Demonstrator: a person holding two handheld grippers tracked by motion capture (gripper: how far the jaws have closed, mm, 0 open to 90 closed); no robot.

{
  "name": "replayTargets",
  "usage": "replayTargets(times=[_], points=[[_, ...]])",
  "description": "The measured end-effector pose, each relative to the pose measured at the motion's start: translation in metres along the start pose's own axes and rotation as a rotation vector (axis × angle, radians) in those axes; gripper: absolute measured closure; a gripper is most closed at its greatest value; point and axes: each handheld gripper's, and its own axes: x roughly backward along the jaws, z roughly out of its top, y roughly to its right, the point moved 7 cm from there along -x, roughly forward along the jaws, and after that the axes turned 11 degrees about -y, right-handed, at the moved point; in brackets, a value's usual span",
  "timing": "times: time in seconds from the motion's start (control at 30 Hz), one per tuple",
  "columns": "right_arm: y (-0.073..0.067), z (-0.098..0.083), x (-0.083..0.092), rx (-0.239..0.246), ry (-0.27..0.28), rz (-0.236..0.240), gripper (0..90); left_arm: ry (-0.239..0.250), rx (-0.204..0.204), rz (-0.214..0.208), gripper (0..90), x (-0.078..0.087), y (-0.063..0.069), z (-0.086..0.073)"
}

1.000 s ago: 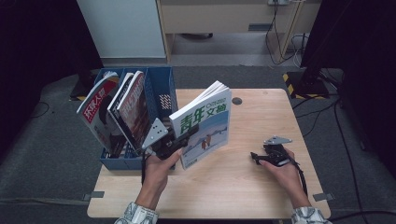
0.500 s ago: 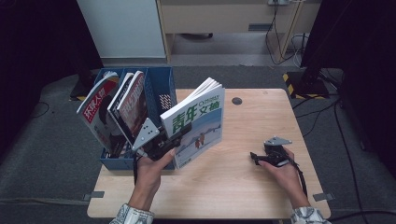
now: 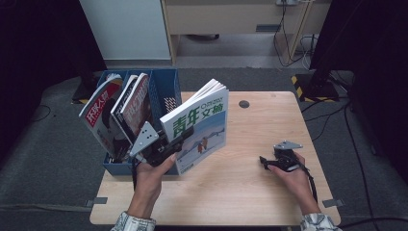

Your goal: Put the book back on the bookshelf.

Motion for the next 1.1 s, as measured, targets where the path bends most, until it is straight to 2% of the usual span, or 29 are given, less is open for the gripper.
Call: replayTargets(times=[0.67,0.97,1.1], points=[[0.002,0.0,0.0,0.0,-0.001,-0.006,24.2,0.049,0.032,0.039,73.8,0.034,-0.014,0.017],[0.003,0.0,0.0,-0.008,0.001,-0.008,24.2,0.051,0.037,0.054,73.8,0.044,-0.02,0.02],[0.003,0.0,0.0,-0.01,0.001,-0.009,24.2,0.049,0.041,0.074,73.8,0.049,-0.023,0.022]])
